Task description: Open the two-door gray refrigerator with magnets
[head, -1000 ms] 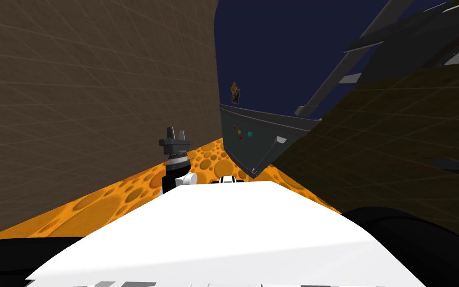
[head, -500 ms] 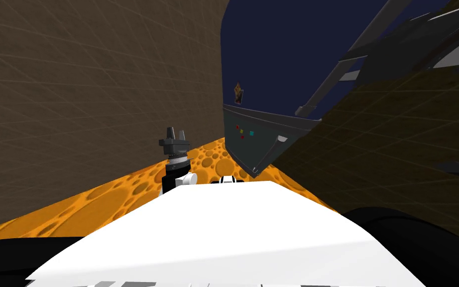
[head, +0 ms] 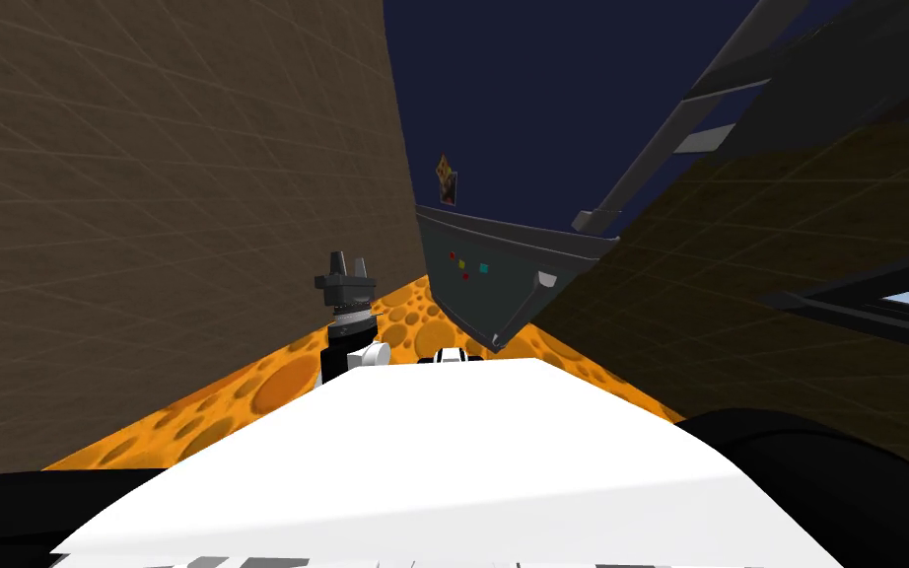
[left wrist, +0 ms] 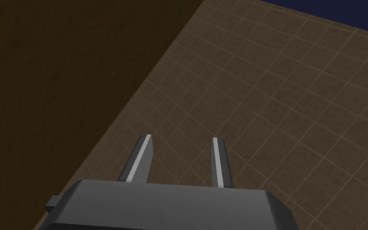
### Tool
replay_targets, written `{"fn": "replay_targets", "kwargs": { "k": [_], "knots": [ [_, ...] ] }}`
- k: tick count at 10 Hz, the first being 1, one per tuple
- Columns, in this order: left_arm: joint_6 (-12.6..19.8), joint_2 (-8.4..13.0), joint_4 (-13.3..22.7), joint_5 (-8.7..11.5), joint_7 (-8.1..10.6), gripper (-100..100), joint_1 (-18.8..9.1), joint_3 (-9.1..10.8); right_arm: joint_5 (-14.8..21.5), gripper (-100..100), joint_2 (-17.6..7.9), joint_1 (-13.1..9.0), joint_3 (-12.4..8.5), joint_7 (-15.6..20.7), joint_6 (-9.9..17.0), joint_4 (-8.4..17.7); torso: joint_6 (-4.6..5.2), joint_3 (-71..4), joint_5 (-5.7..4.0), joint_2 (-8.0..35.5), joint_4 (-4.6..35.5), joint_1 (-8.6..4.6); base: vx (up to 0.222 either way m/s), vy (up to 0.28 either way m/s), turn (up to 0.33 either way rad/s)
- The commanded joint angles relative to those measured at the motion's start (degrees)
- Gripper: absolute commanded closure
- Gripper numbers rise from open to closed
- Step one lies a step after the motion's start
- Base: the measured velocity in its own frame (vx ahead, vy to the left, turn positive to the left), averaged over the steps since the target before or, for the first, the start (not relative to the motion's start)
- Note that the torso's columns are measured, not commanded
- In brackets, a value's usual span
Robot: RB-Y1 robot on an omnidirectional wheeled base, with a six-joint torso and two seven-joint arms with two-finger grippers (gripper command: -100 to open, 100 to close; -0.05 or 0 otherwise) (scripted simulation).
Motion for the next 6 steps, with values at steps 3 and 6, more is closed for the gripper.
{"fn": "replay_targets", "kwargs": {
  "k": [3, 6],
  "knots": [
    [0.0, 0.0, 0.0, 0.0, 0.0, 0, 0.0, 0.0, -5.96, 100, 3.54, -3.1, -2.29, 0.72, -3.92, -5.09, 0.03, 0.0, -0.05, -0.05, 0.0, -0.04, 0.169, -0.008, -0.272],
    [0.0, 0.0, 0.0, 0.0, 0.0, 0, 0.0, 0.0, -9.98, 100, 5.84, -5.37, -3.78, 1.24, -6.36, -9.15, 0.07, 0.03, -0.25, -0.19, -0.17, -0.16, 0.168, 0.011, -0.266]
  ]
}}
